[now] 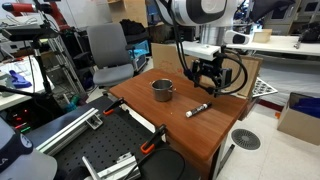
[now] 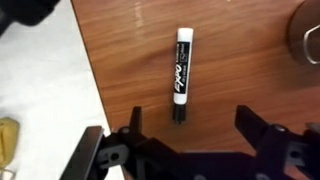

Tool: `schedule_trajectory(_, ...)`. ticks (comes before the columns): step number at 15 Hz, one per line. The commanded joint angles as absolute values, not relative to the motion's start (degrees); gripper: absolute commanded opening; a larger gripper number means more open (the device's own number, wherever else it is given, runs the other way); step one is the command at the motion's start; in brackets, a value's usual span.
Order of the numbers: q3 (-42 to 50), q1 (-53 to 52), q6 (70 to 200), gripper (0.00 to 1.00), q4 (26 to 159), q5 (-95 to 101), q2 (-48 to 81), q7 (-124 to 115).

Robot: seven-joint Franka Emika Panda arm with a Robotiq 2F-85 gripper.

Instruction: Put the black marker in the silver pot

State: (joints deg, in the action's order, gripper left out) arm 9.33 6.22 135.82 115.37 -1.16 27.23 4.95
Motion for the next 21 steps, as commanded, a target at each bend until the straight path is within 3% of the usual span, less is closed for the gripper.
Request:
schedule_trajectory(1,9.04,6.71,137.1,1.0,112.62,1.23,30.71,2.34)
schedule_trajectory(13,13.64,1.1,142.13,1.0,107.78,13.58,40.62,-9.9)
schedule_trajectory(14,13.64,0.91,141.9,0.75,107.44,13.76,40.88,-10.26)
schedule_trajectory(16,13.61,0.66,141.84,0.66,107.2,14.17,41.05,-10.6)
schedule_trajectory(21,13.48,0.76,140.52,0.27,106.39,14.0,41.17,-10.34)
